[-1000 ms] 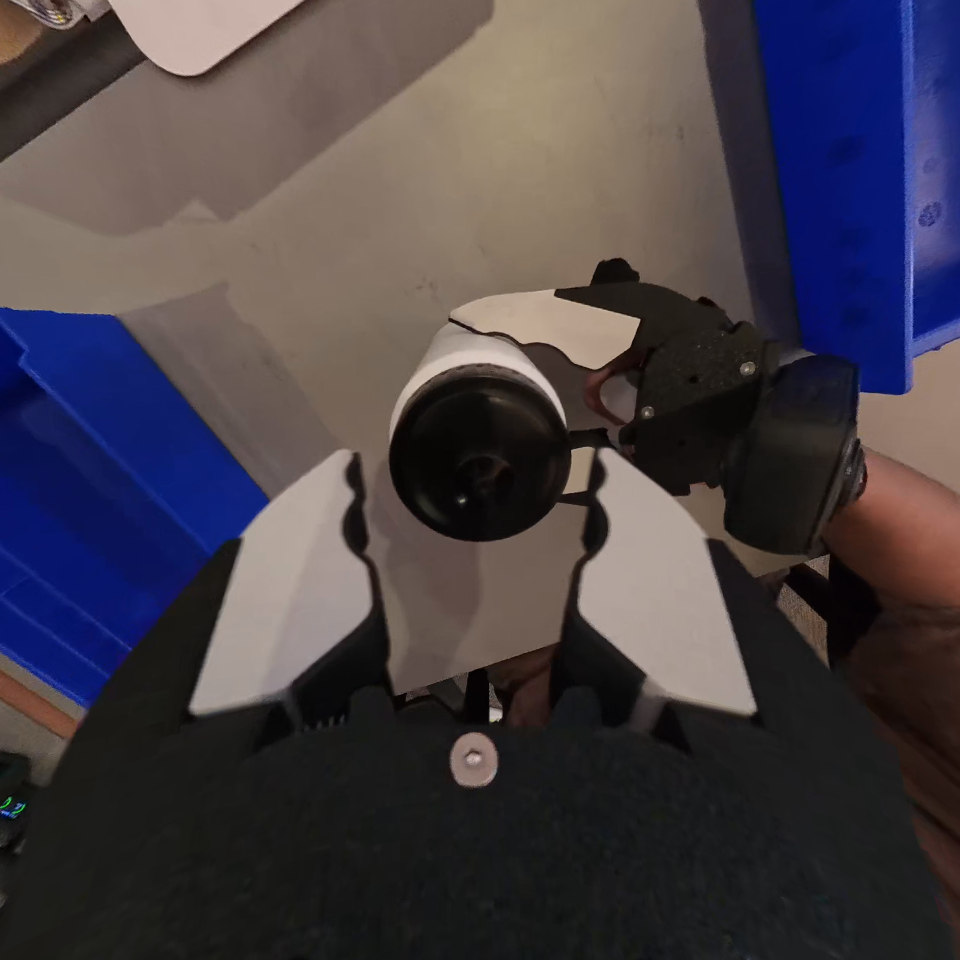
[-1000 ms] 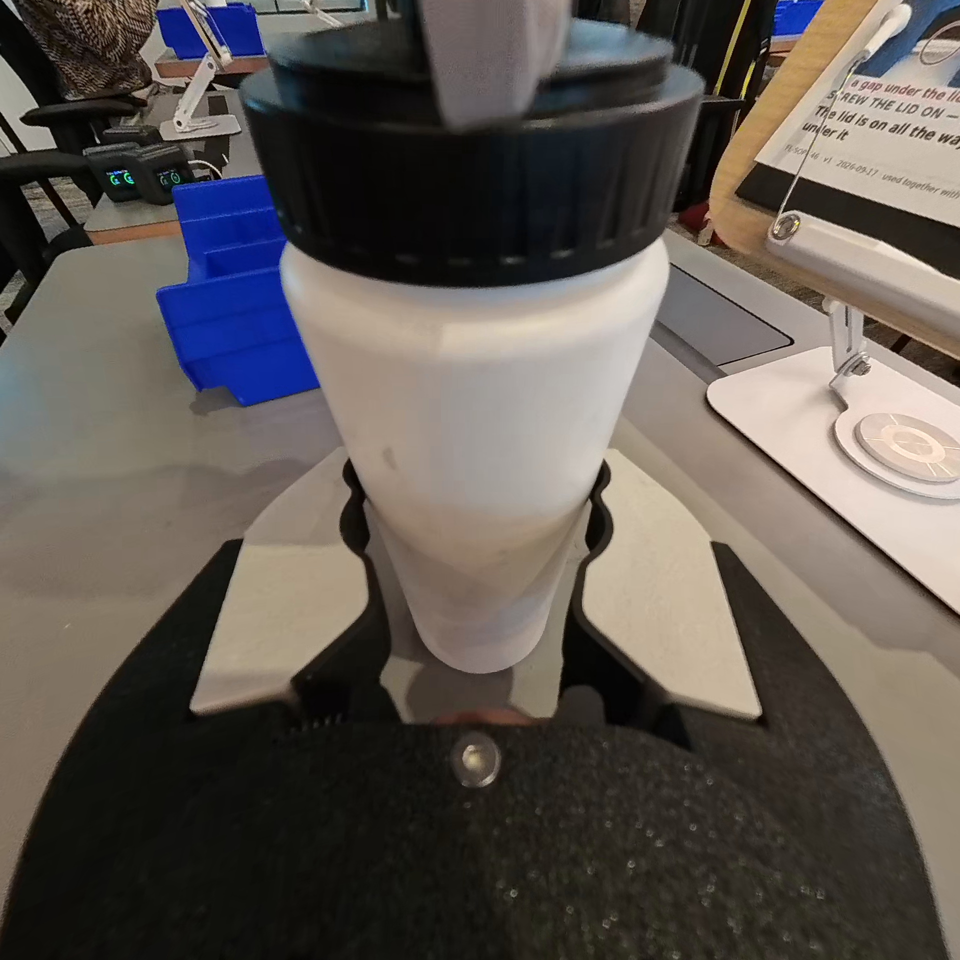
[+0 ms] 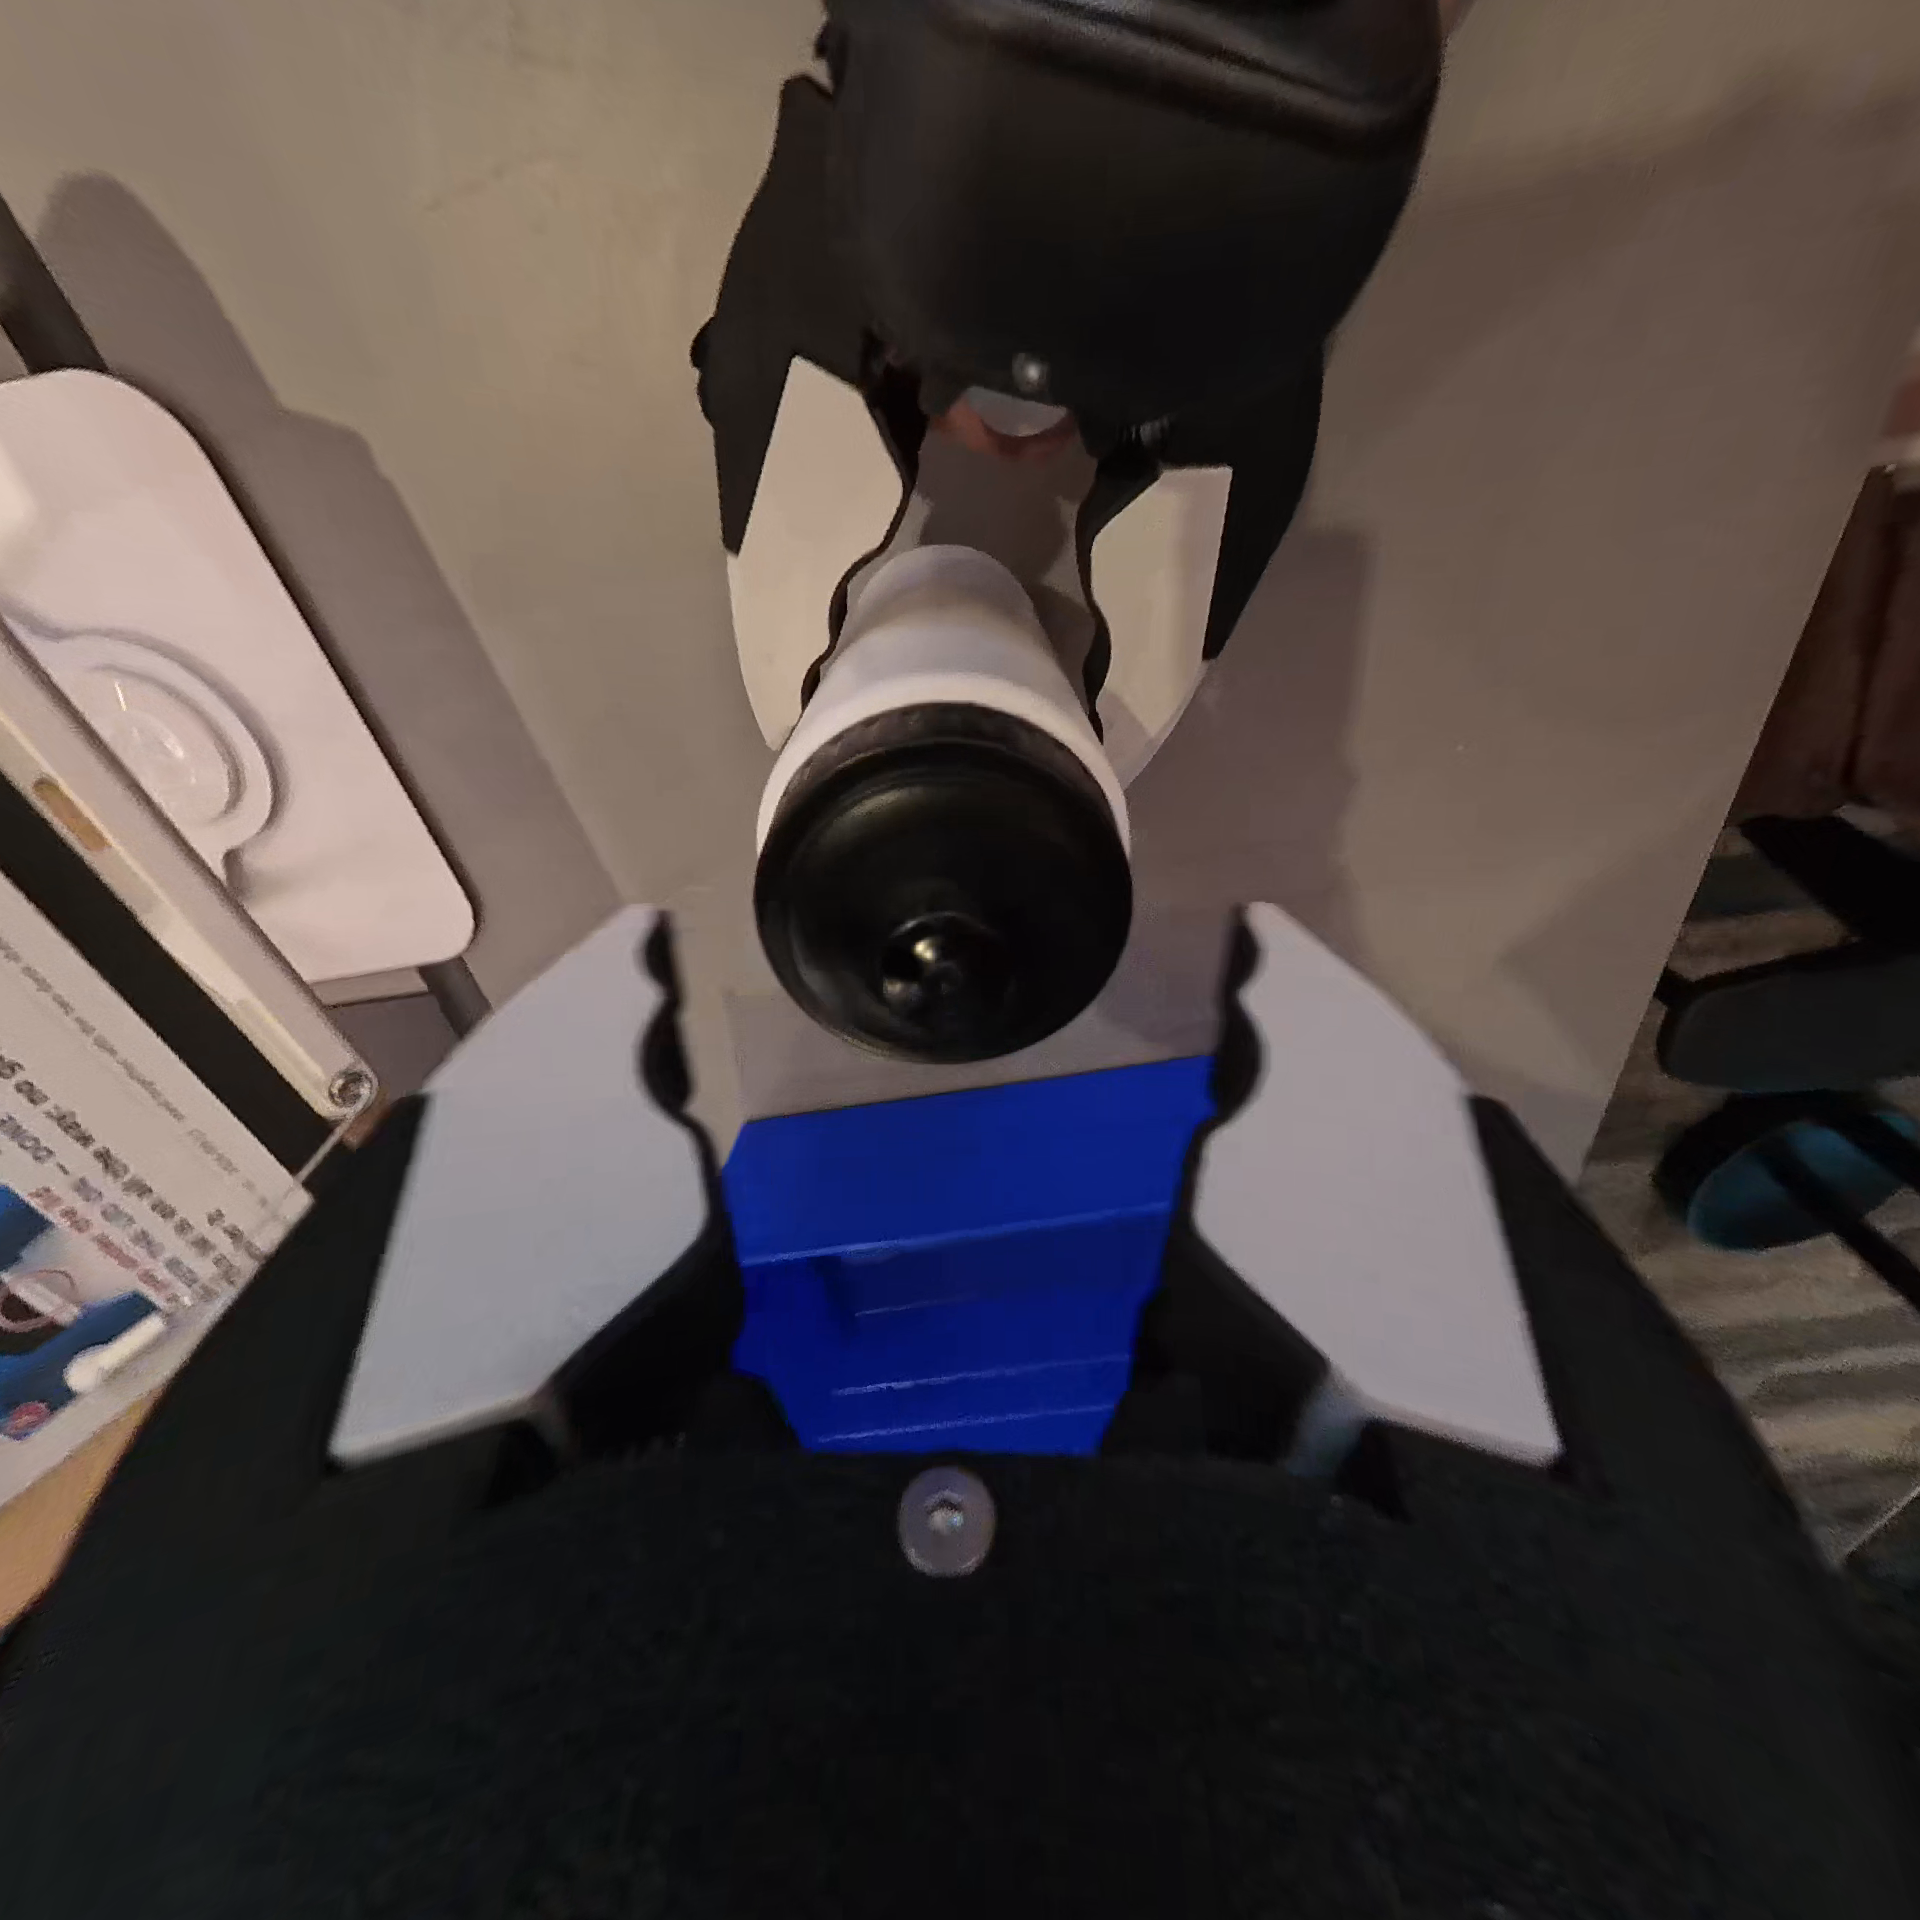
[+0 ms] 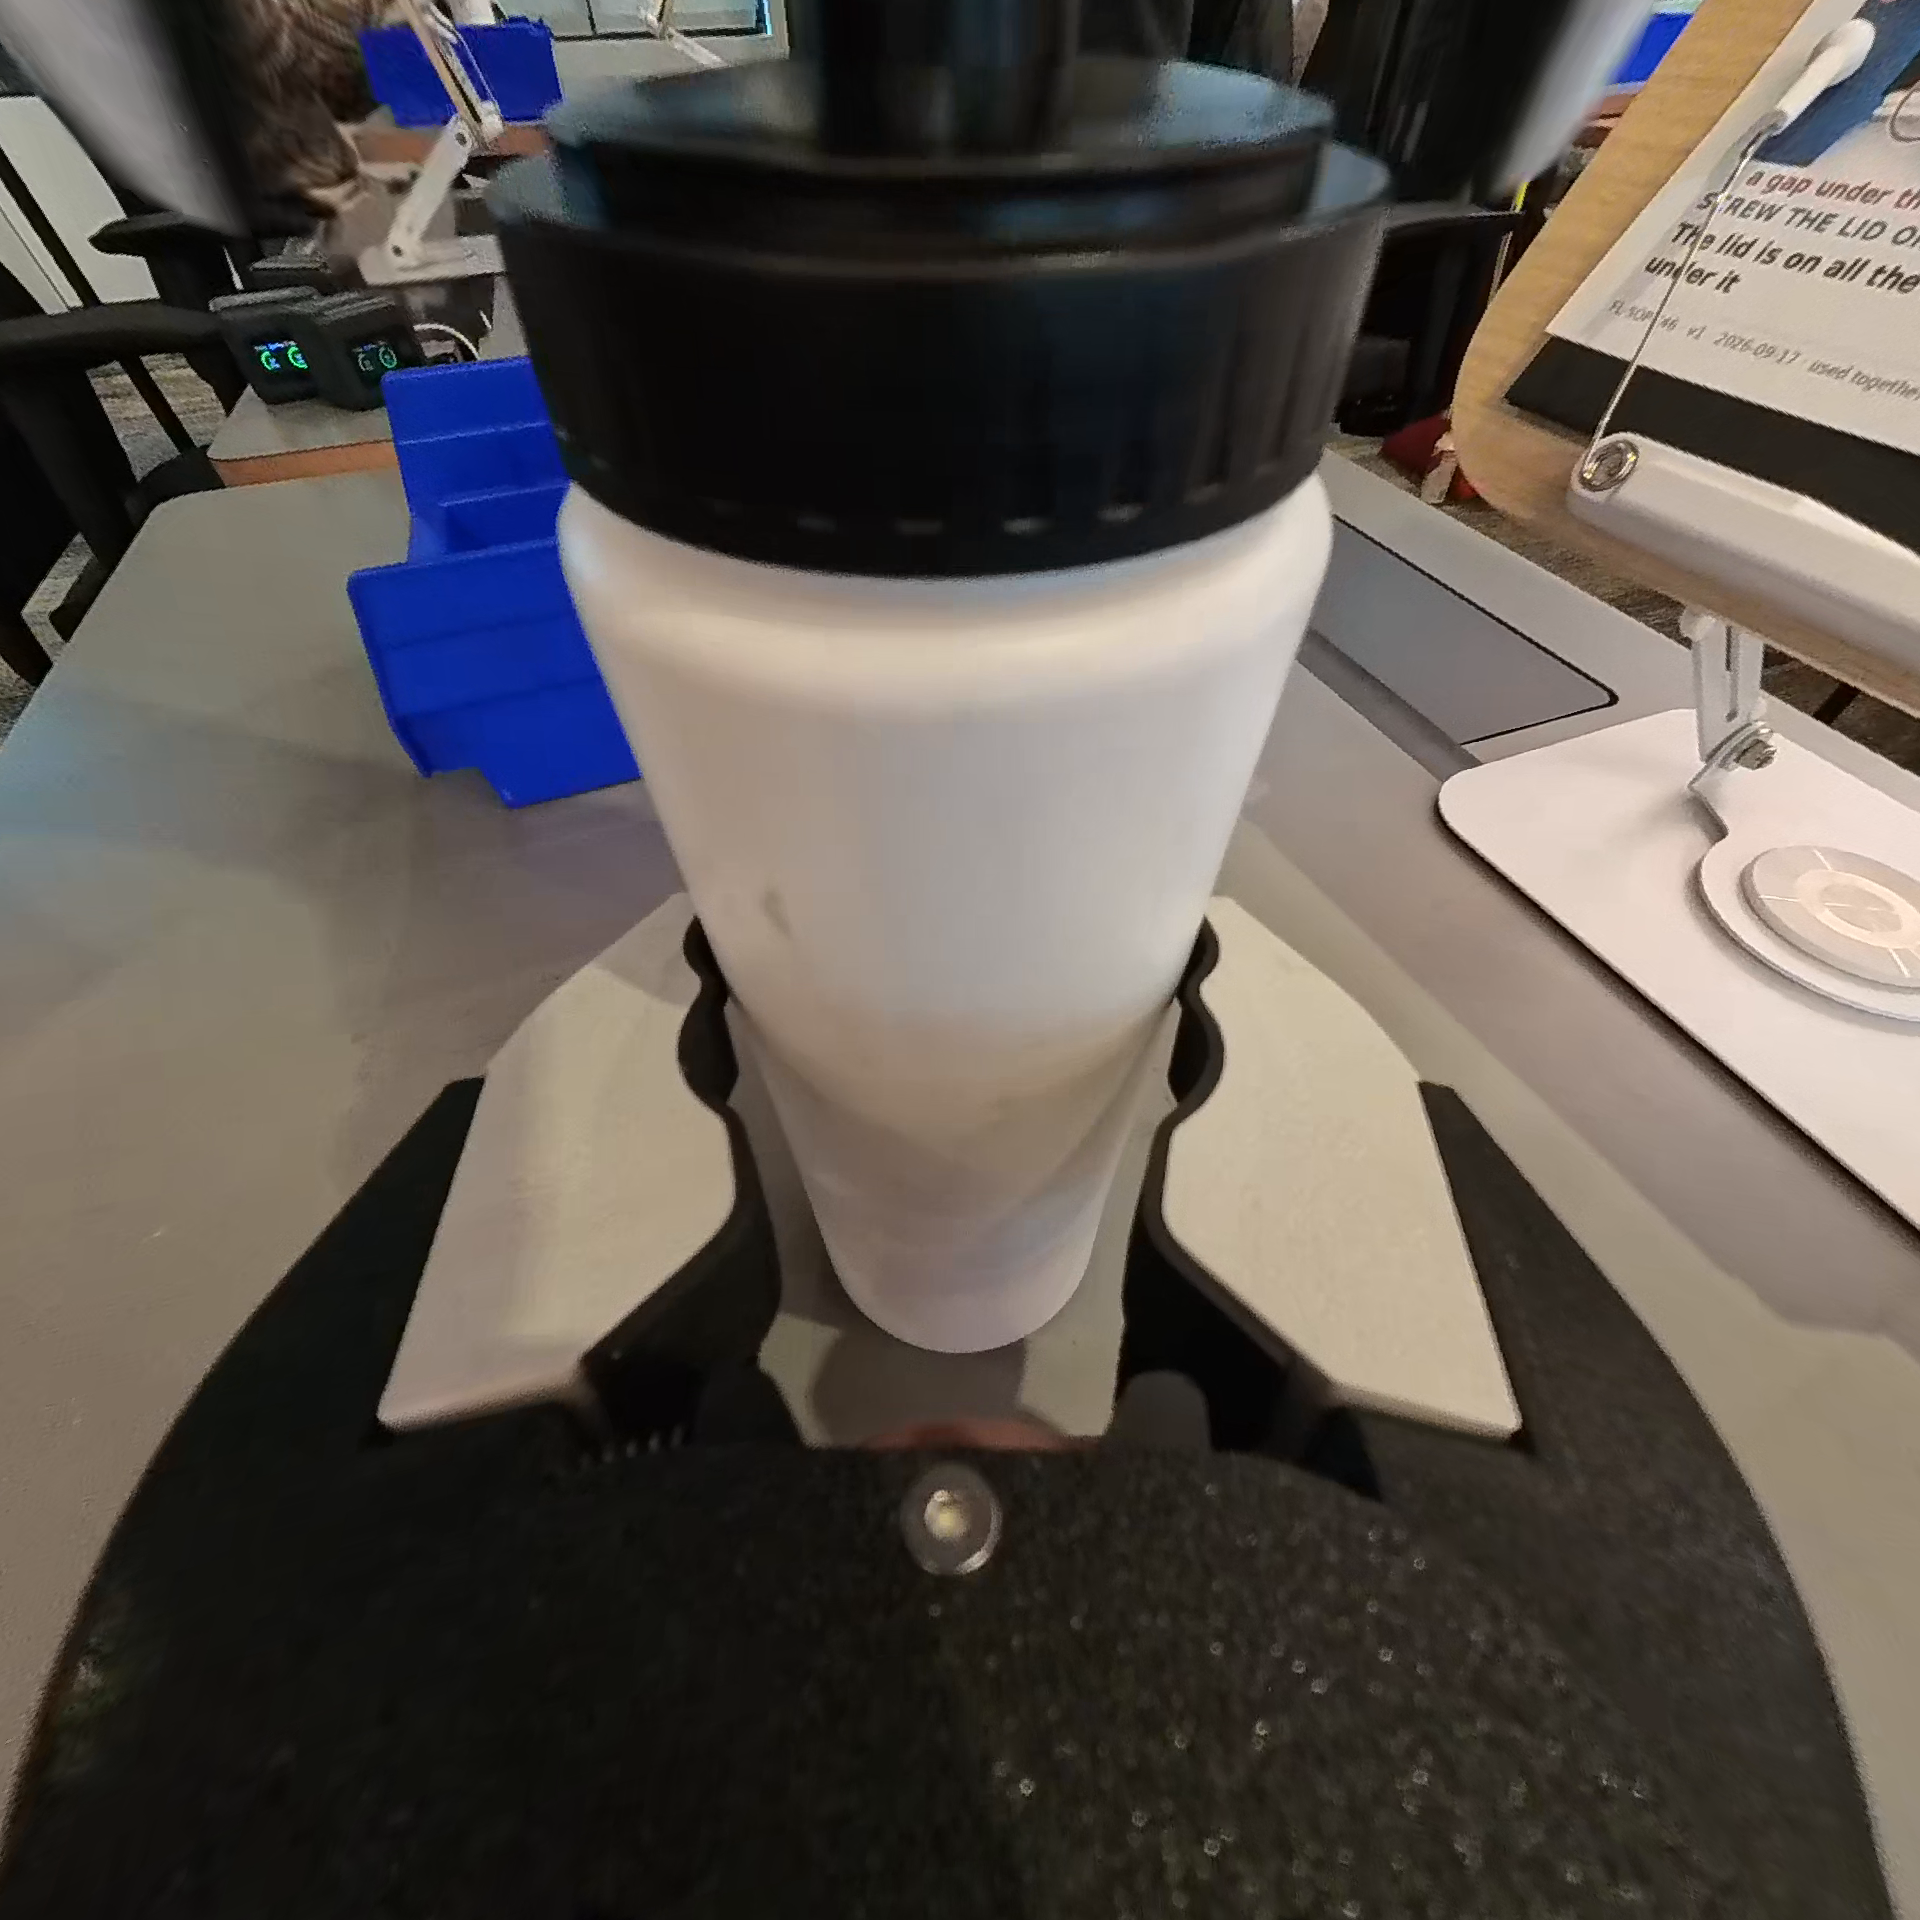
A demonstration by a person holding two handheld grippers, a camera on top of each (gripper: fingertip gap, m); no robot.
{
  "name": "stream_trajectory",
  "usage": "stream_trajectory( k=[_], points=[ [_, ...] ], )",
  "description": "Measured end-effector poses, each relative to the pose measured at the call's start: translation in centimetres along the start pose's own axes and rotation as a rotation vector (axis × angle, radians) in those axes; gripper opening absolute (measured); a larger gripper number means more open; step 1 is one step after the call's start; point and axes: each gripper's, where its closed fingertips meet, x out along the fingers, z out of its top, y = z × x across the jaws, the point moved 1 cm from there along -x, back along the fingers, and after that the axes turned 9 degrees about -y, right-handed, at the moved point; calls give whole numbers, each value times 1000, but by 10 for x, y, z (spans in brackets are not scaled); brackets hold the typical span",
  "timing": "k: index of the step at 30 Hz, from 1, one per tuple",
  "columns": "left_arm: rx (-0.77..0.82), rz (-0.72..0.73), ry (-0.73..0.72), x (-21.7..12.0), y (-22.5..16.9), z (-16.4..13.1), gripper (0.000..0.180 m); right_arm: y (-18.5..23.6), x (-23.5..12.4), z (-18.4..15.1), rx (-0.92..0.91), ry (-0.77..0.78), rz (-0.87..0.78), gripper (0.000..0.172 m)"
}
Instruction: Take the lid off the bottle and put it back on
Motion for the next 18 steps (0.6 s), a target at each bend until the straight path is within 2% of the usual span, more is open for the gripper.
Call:
stream_trajectory(
  k=[1,4,9,10,12,14,18],
  points=[
    [-48,25,5,-2,1,-2,112,0,0,0,0,1,0,83],
    [-285,35,-17,-11,-7,-4,99,0,0,0,-1,2,-3,83],
    [-872,20,-206,-22,-15,16,95,0,0,0,-1,6,-5,83],
    [-994,25,-223,-22,-14,15,91,0,0,0,-1,7,-6,83],
    [-1193,49,-208,-17,-13,9,71,0,0,0,-1,9,-6,83],
    [-1291,123,-167,-10,-9,1,67,0,0,0,-2,11,-6,83],
    [-1341,211,-145,-3,1,4,64,0,0,0,-1,10,-6,83]
  ],
)
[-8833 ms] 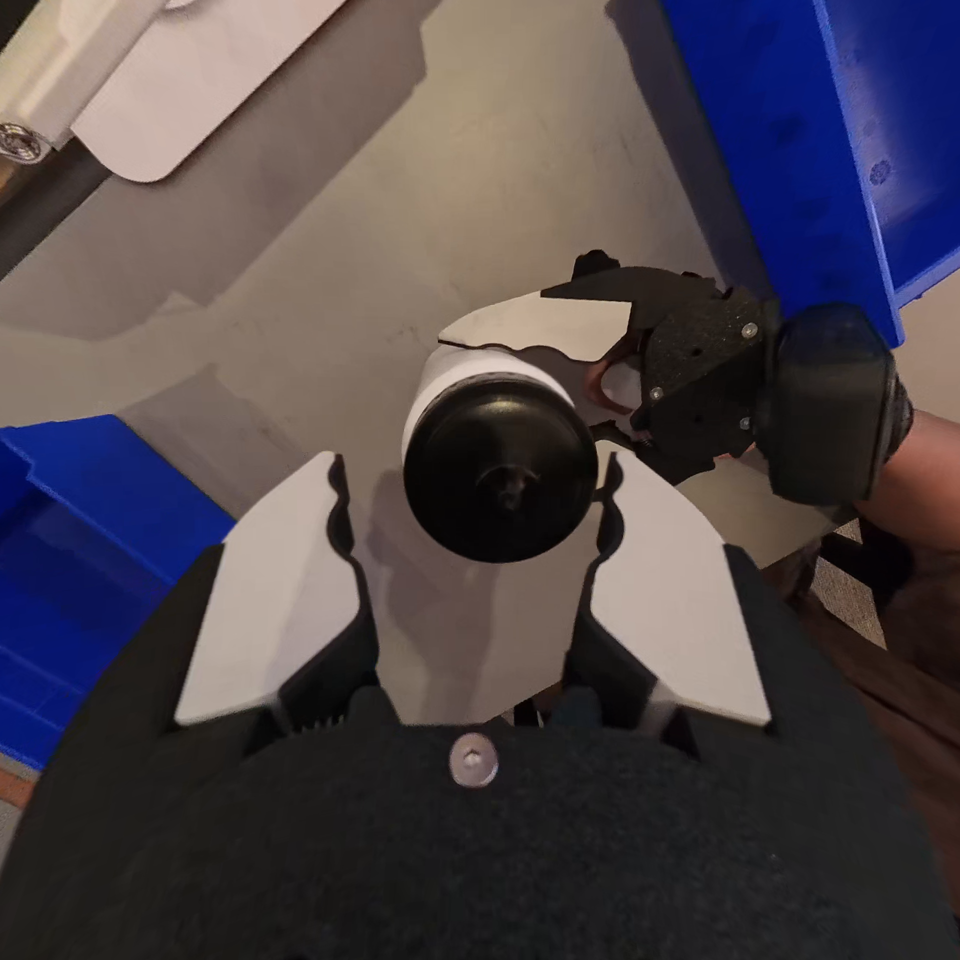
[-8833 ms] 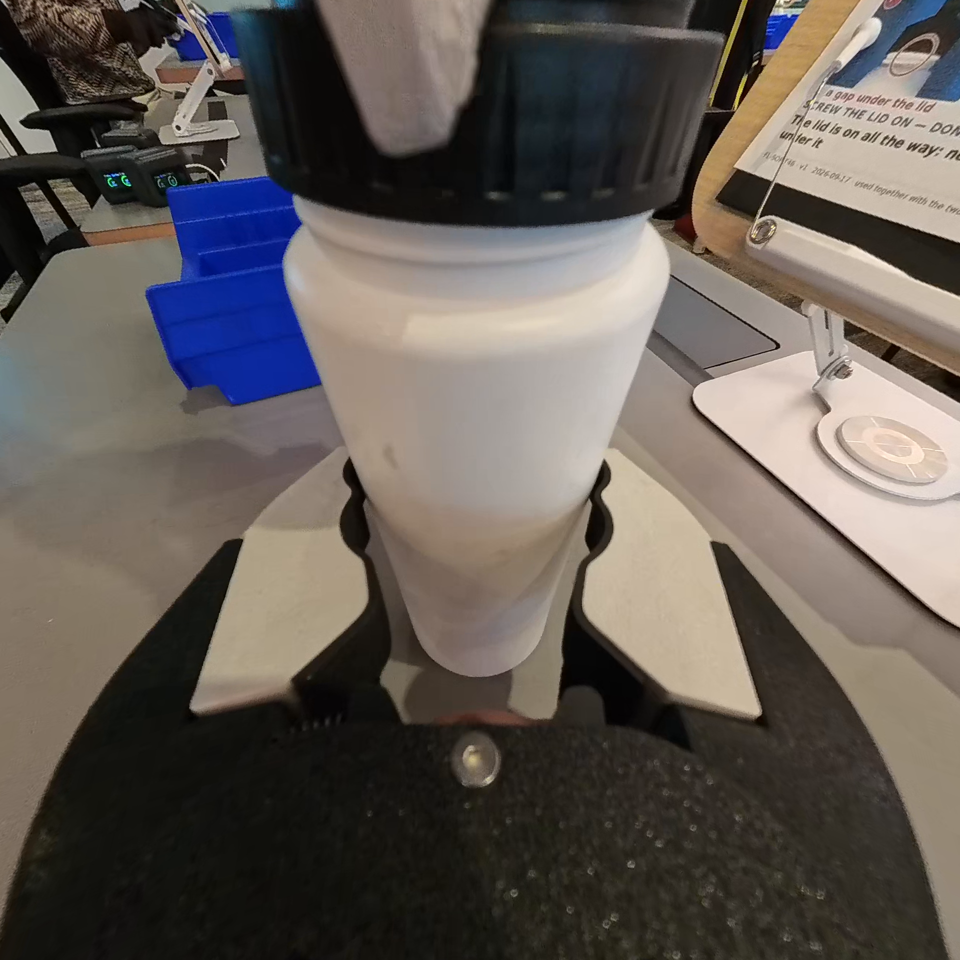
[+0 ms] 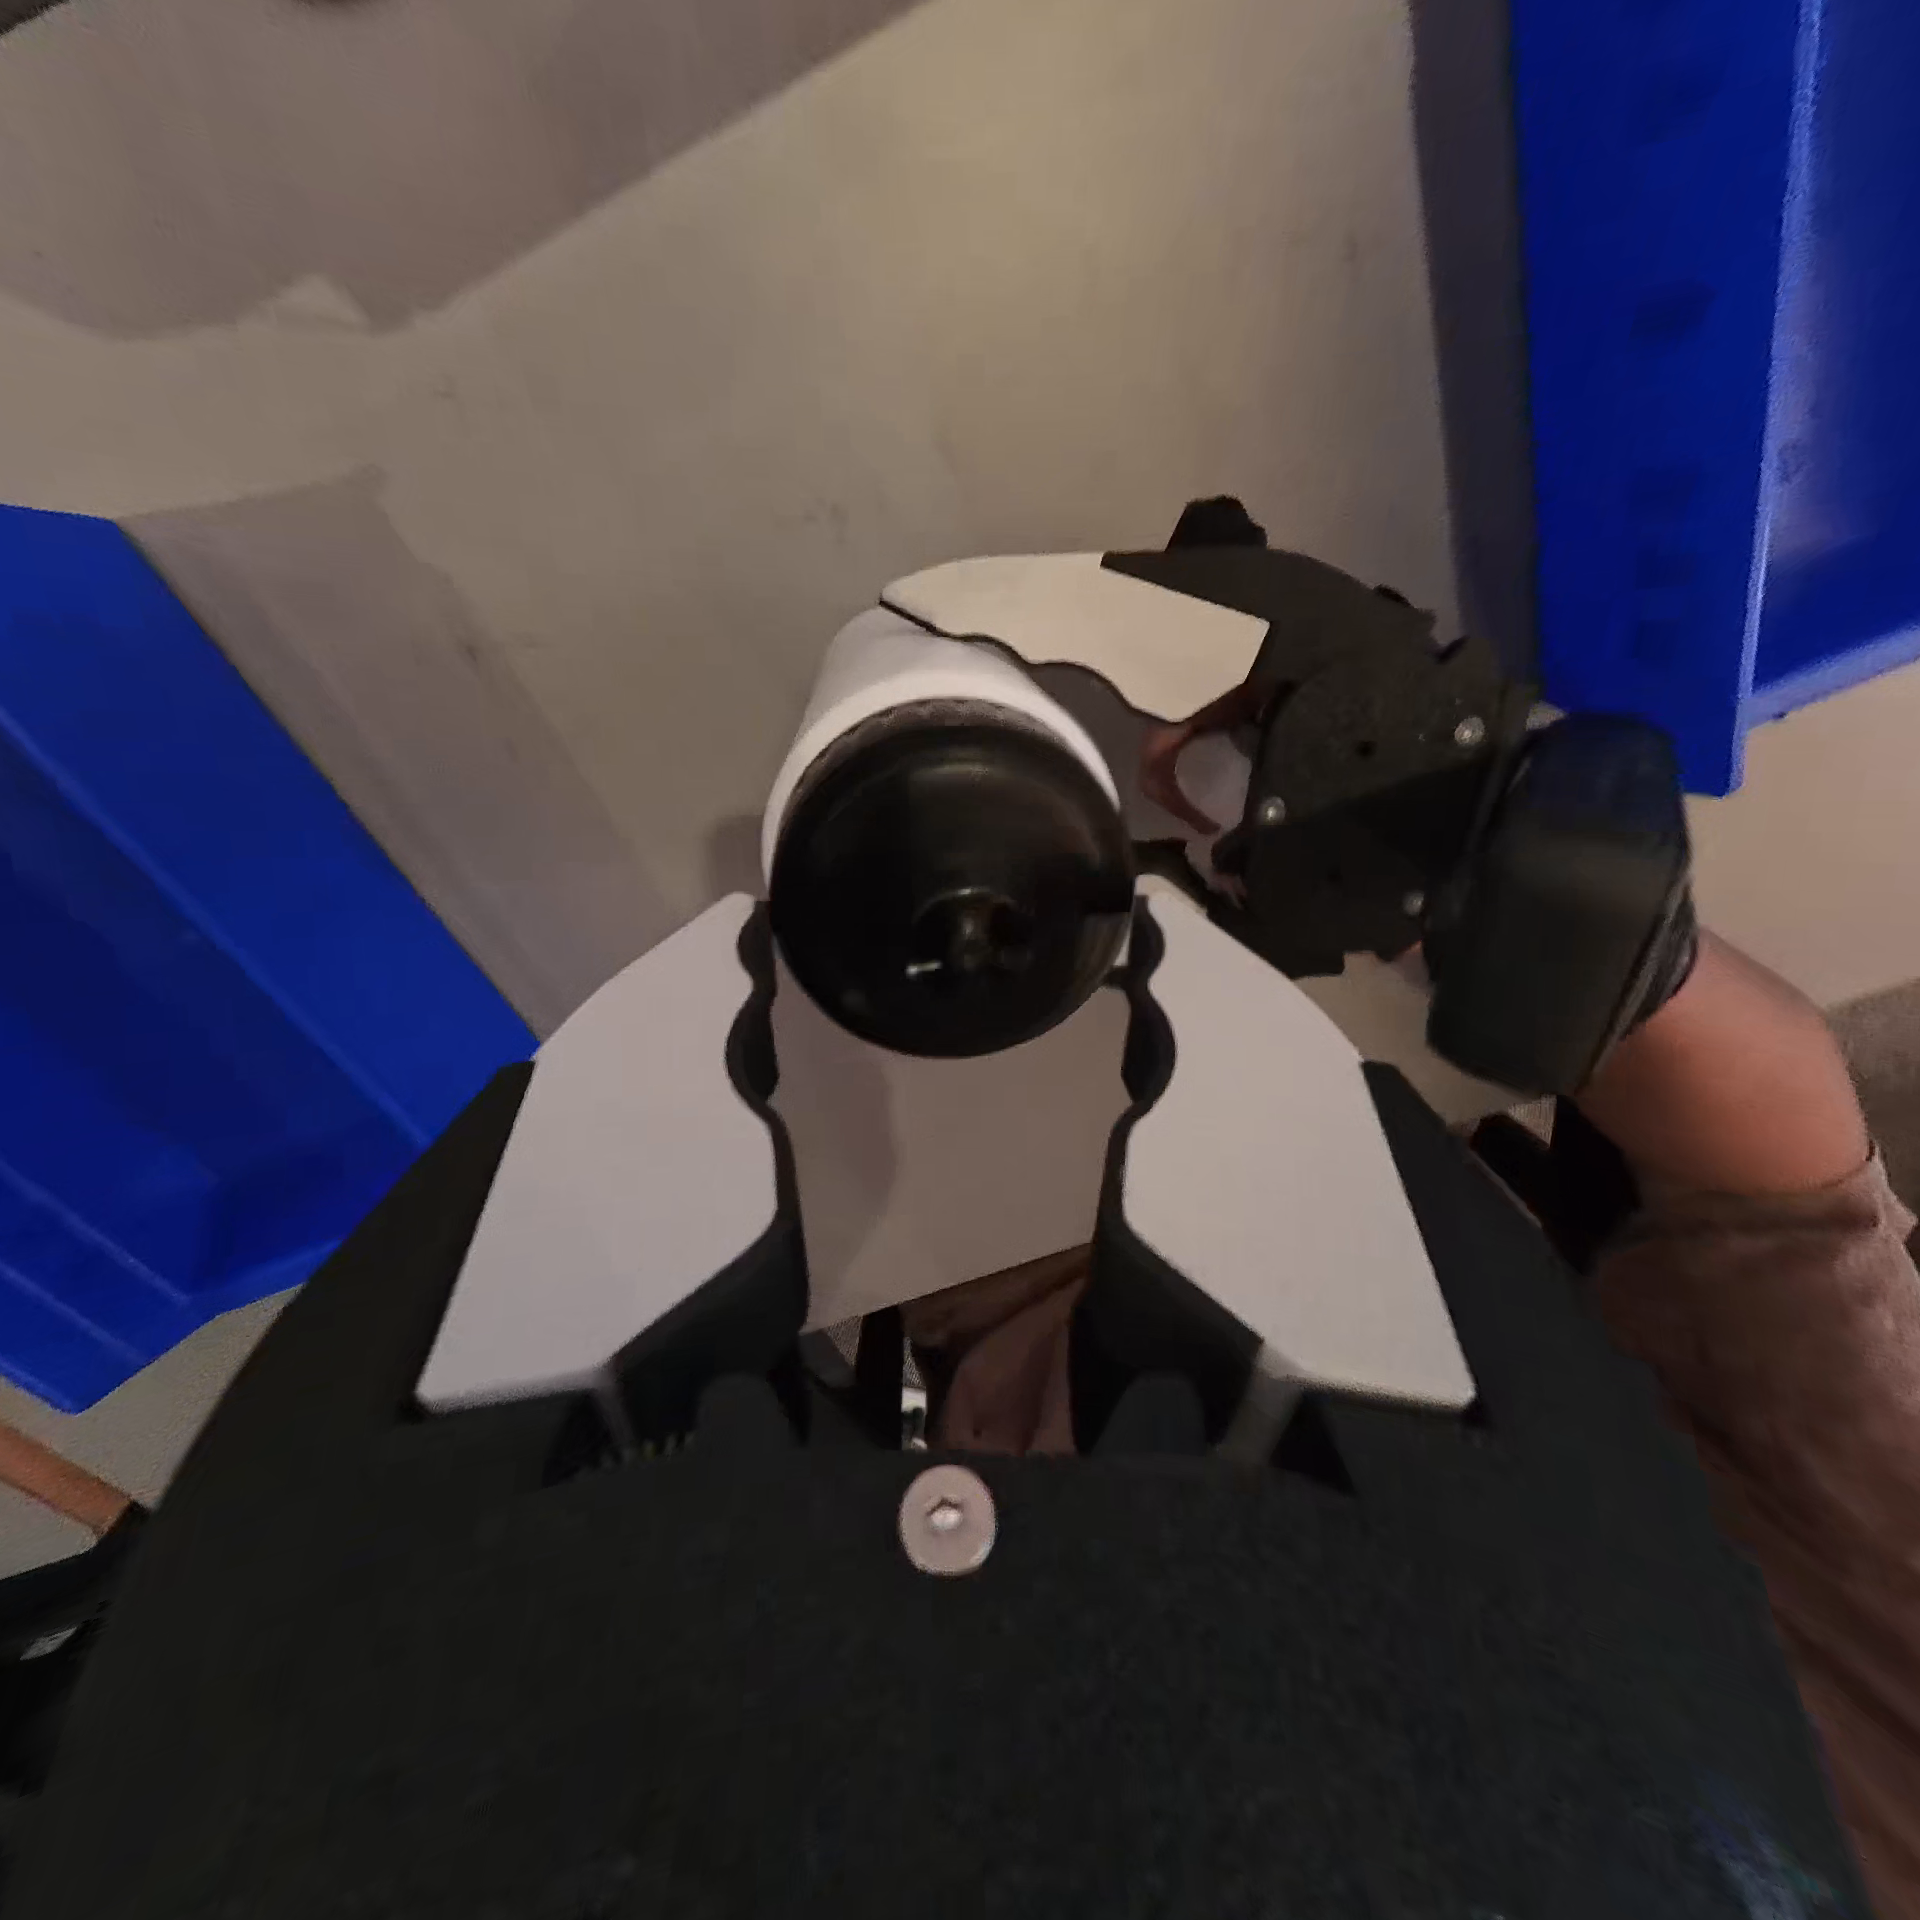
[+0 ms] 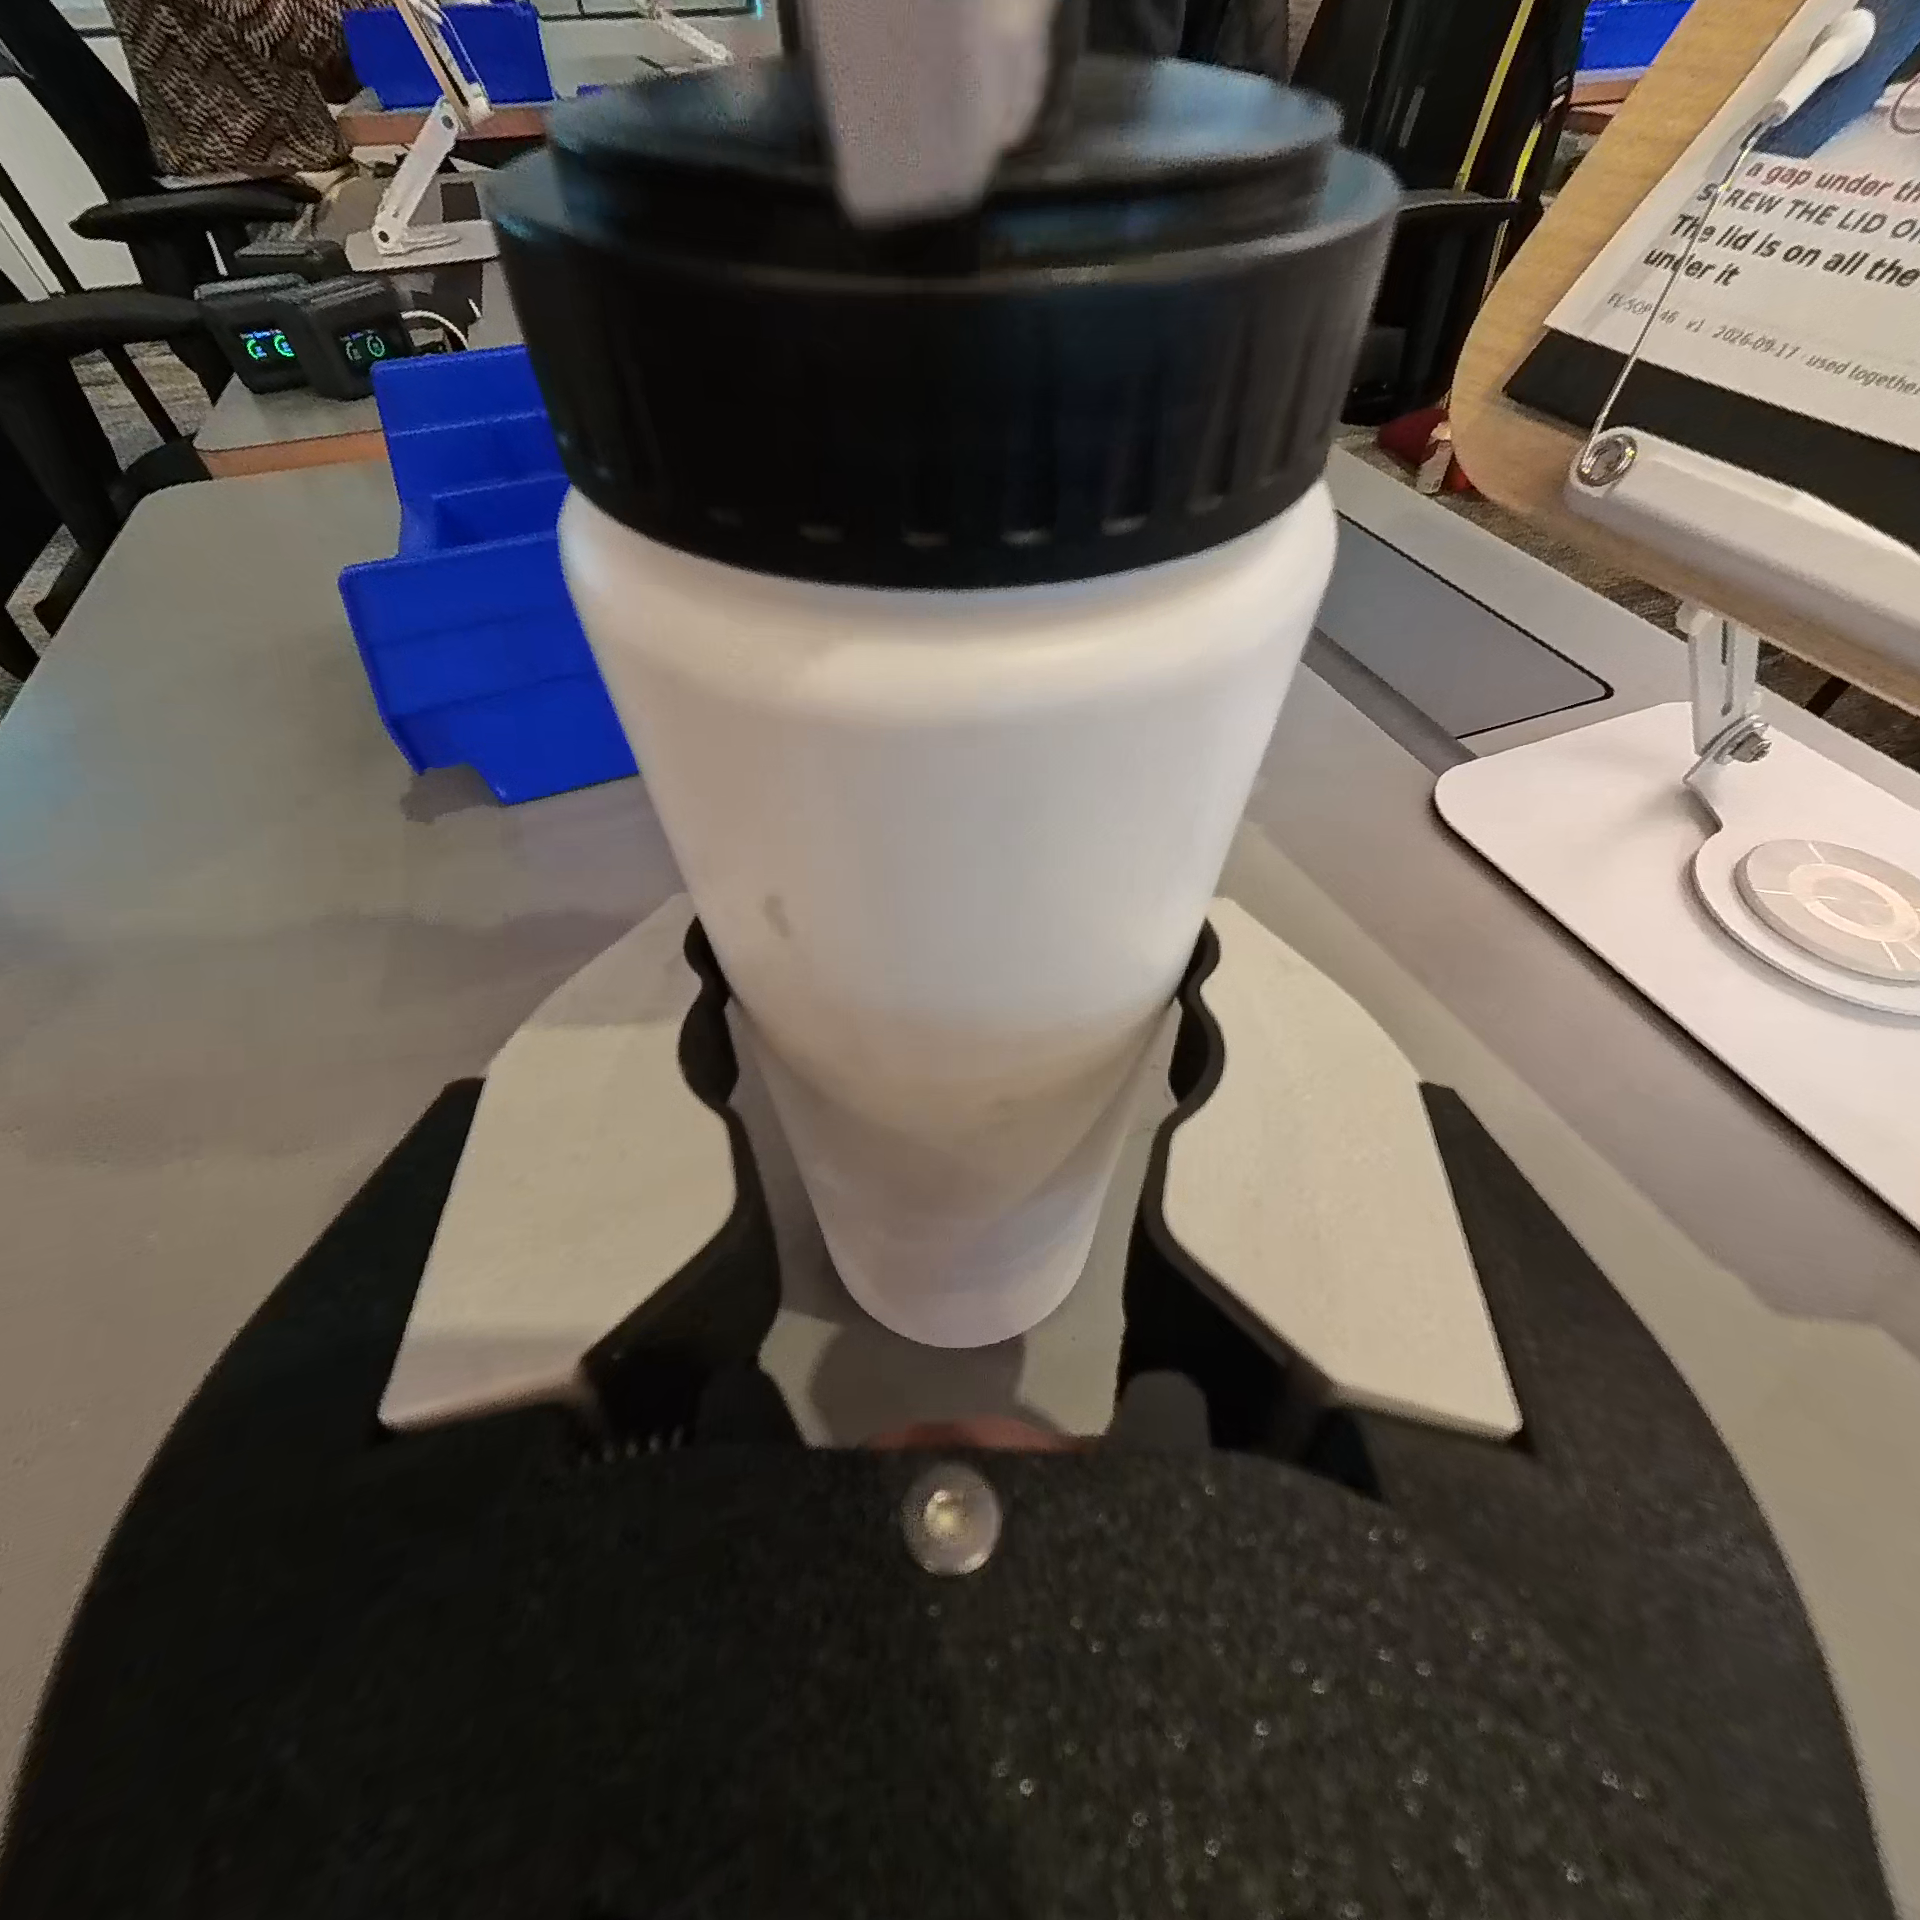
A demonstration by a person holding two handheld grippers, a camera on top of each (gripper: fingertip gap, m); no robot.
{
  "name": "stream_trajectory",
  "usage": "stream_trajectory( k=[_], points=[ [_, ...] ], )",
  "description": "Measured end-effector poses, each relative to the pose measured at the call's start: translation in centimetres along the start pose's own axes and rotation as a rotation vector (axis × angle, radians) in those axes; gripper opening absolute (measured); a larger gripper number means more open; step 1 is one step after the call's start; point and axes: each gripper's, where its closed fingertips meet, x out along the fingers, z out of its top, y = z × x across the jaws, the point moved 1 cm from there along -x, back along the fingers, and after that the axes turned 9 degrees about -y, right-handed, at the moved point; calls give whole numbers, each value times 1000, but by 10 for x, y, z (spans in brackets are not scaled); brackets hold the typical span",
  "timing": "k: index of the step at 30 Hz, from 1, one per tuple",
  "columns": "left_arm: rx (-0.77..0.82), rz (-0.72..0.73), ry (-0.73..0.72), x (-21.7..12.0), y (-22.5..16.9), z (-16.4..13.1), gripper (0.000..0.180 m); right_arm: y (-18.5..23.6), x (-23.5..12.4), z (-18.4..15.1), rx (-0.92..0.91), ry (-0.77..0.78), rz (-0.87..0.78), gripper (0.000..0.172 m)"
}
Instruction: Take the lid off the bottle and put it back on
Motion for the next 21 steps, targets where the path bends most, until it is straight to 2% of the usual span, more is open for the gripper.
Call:
stream_trajectory(
  k=[5,9,11,21],
  points=[
    [16,68,16,5,1,3,66,0,0,0,1,1,1,83],
    [56,41,28,6,1,3,66,0,0,0,0,0,1,83],
    [198,15,36,6,1,2,66,1,0,0,0,0,1,83],
    [1116,-198,152,3,4,-8,67,9,3,0,-6,-2,28,83]
  ],
)
